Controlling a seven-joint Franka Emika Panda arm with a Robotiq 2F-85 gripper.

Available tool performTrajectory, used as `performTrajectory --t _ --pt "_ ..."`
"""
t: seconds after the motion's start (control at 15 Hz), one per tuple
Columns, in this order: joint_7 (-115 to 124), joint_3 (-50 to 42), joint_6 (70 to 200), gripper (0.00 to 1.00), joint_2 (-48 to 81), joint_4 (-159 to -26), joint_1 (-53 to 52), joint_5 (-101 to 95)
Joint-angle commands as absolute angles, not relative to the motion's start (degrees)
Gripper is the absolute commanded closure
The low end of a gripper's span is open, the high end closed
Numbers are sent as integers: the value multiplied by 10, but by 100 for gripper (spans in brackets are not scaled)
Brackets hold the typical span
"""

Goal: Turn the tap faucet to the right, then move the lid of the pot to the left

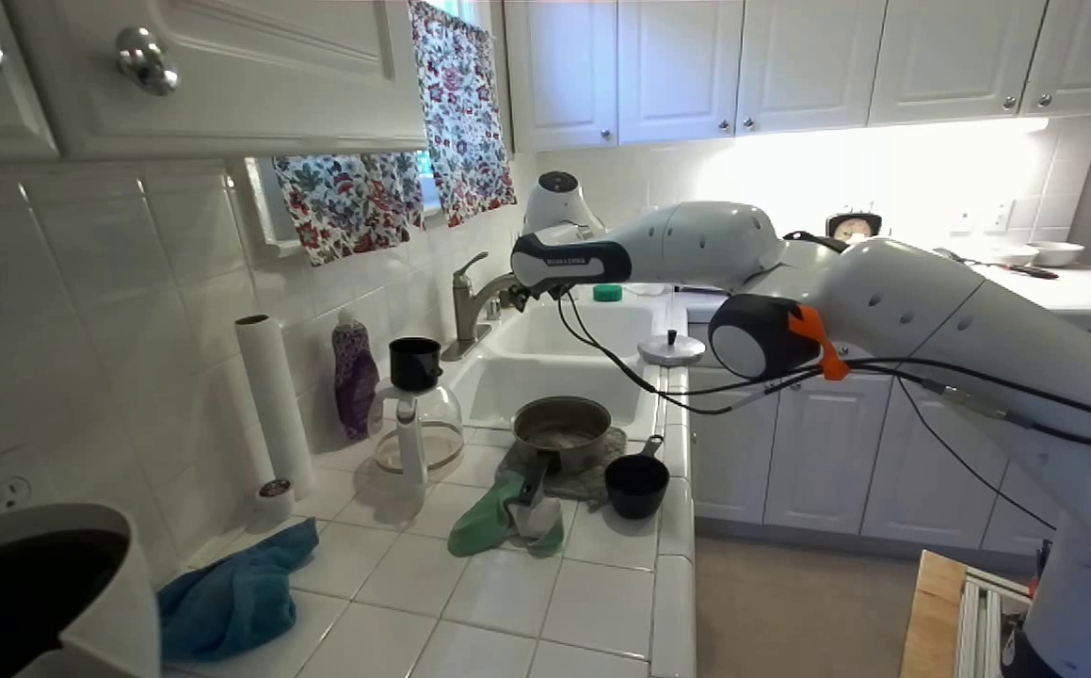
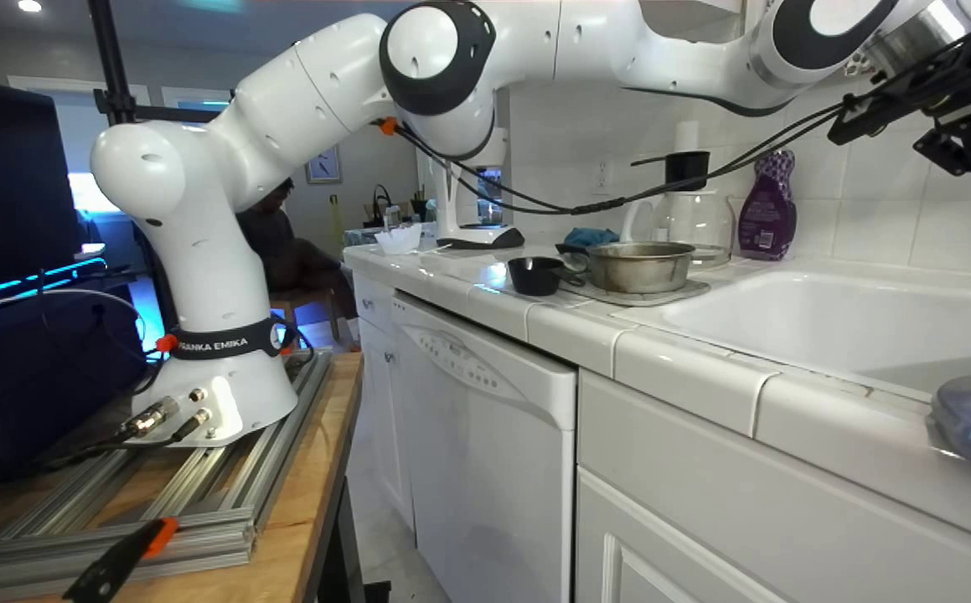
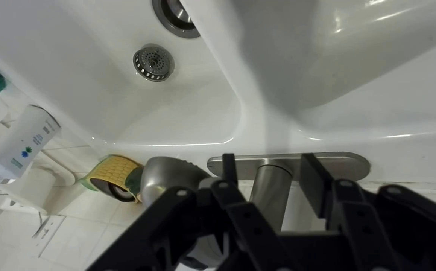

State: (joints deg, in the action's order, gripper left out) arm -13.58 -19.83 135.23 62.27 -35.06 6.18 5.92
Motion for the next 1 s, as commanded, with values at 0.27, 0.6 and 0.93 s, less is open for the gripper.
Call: performTrajectory --t 0.27,0.6,0.93 --pt "-140 -191 1413 100 631 -337 72 66" --pt "-136 -198 1401 99 623 -351 66 59" --pt "-94 -236 1422 100 632 -344 65 42"
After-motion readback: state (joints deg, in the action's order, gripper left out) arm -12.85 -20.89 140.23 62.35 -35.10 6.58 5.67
